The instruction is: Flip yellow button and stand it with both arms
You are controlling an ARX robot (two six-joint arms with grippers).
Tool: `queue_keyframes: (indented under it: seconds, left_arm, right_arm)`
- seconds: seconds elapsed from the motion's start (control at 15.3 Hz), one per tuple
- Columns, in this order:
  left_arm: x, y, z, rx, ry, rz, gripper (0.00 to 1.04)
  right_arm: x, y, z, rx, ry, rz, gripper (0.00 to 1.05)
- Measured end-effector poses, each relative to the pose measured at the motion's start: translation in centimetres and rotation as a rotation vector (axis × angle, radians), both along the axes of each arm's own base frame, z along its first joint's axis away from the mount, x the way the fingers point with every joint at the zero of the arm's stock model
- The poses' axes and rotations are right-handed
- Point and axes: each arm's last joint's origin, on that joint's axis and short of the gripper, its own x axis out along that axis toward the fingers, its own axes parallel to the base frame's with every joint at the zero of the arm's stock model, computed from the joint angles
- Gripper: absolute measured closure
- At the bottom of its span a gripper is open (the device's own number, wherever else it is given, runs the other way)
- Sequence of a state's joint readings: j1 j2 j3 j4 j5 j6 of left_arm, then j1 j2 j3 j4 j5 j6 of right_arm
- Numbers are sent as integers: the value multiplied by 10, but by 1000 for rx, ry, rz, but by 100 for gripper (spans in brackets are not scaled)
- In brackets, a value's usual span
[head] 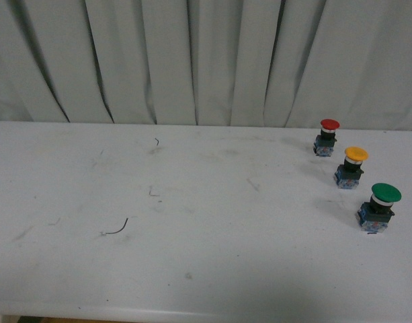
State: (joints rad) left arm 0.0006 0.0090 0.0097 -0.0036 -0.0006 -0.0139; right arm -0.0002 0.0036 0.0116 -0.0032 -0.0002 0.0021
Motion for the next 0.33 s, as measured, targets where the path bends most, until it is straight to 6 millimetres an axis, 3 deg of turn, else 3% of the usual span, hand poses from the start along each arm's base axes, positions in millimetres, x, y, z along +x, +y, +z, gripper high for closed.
queue_keyframes:
  seconds: [0.33]
  left_arm:
    - [0, 0, 0, 0, 0, 0, 7]
  right_arm:
    - [0, 0, 0, 0, 0, 0, 6]
